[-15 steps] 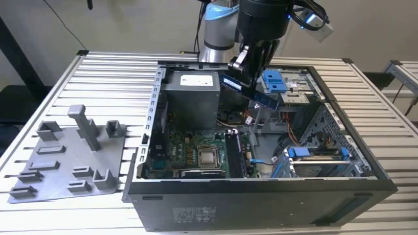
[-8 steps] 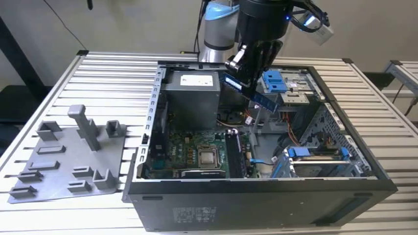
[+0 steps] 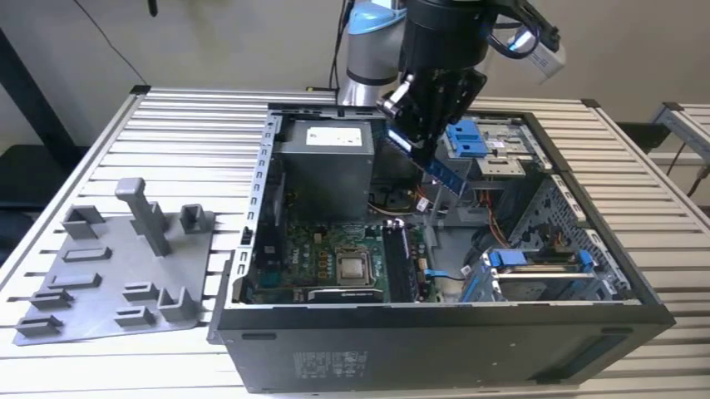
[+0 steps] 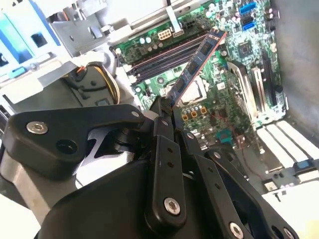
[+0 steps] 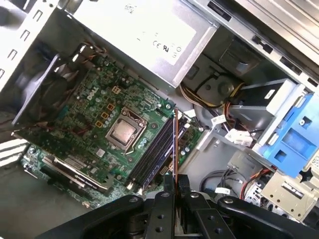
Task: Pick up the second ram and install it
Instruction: 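Insert the second ram into the second slot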
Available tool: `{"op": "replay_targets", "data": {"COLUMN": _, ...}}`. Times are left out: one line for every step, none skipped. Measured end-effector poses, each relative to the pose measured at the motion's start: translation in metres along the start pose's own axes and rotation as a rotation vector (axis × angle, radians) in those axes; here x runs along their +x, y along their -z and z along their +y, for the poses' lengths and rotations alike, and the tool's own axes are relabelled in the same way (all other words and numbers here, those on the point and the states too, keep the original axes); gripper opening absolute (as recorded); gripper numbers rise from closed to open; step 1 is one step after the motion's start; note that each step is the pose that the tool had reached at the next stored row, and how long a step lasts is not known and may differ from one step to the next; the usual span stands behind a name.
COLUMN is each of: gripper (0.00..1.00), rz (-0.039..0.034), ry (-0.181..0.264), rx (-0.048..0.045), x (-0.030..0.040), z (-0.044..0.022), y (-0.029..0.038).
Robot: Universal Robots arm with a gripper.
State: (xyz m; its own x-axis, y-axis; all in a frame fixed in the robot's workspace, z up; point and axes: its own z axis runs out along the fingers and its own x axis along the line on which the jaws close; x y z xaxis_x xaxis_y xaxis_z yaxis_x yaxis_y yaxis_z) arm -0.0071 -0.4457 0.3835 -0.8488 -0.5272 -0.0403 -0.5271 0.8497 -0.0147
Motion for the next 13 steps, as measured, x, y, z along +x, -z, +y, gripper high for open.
{"op": "replay_targets", "data": {"gripper": 0.14, "rz": 0.0003, "ry": -0.017, "rx": 0.0007, "x": 0.0, "z": 0.0, "y": 0.0}}
{"op": "replay_targets", "data": {"gripper": 0.14, "rz": 0.0005, "ry": -0.033, "rx": 0.0014, "x": 0.0, "z": 0.0, "y": -0.0001}}
{"op": "replay_targets", "data": {"gripper": 0.14, "rz": 0.0007, "ry": -0.051, "rx": 0.002, "x": 0.0, "z": 0.0, "y": -0.0002}}
{"op": "replay_targets", "data": {"gripper": 0.14, "rz": 0.001, "ry": -0.067, "rx": 0.0027, "x": 0.0, "z": 0.0, "y": -0.0002}}
{"op": "replay_targets", "data": {"gripper": 0.14, "rz": 0.0012, "ry": -0.082, "rx": 0.0033, "x": 0.0, "z": 0.0, "y": -0.0003}}
{"op": "replay_targets", "data": {"gripper": 0.14, "rz": 0.0014, "ry": -0.096, "rx": 0.0038, "x": 0.0, "z": 0.0, "y": -0.0003}}
{"op": "replay_targets", "data": {"gripper": 0.14, "rz": 0.0016, "ry": -0.11, "rx": 0.0043, "x": 0.0, "z": 0.0, "y": -0.0004}}
{"op": "replay_targets", "data": {"gripper": 0.14, "rz": 0.0018, "ry": -0.123, "rx": 0.0049, "x": 0.0, "z": 0.0, "y": -0.0004}}
{"op": "replay_targets", "data": {"gripper": 0.14, "rz": 0.002, "ry": -0.136, "rx": 0.0055, "x": 0.0, "z": 0.0, "y": -0.0005}}
{"op": "replay_targets", "data": {"gripper": 0.14, "rz": 0.0022, "ry": -0.149, "rx": 0.006, "x": 0.0, "z": 0.0, "y": -0.0005}}
{"op": "replay_targets", "data": {"gripper": 0.14, "rz": 0.0024, "ry": -0.163, "rx": 0.0065, "x": 0.0, "z": 0.0, "y": -0.0006}}
{"op": "replay_targets", "data": {"gripper": 0.14, "rz": 0.0026, "ry": -0.176, "rx": 0.007, "x": 0.0, "z": 0.0, "y": -0.0007}}
{"op": "replay_targets", "data": {"gripper": 0.14, "rz": 0.0028, "ry": -0.189, "rx": 0.0076, "x": 0.0, "z": 0.0, "y": -0.0007}}
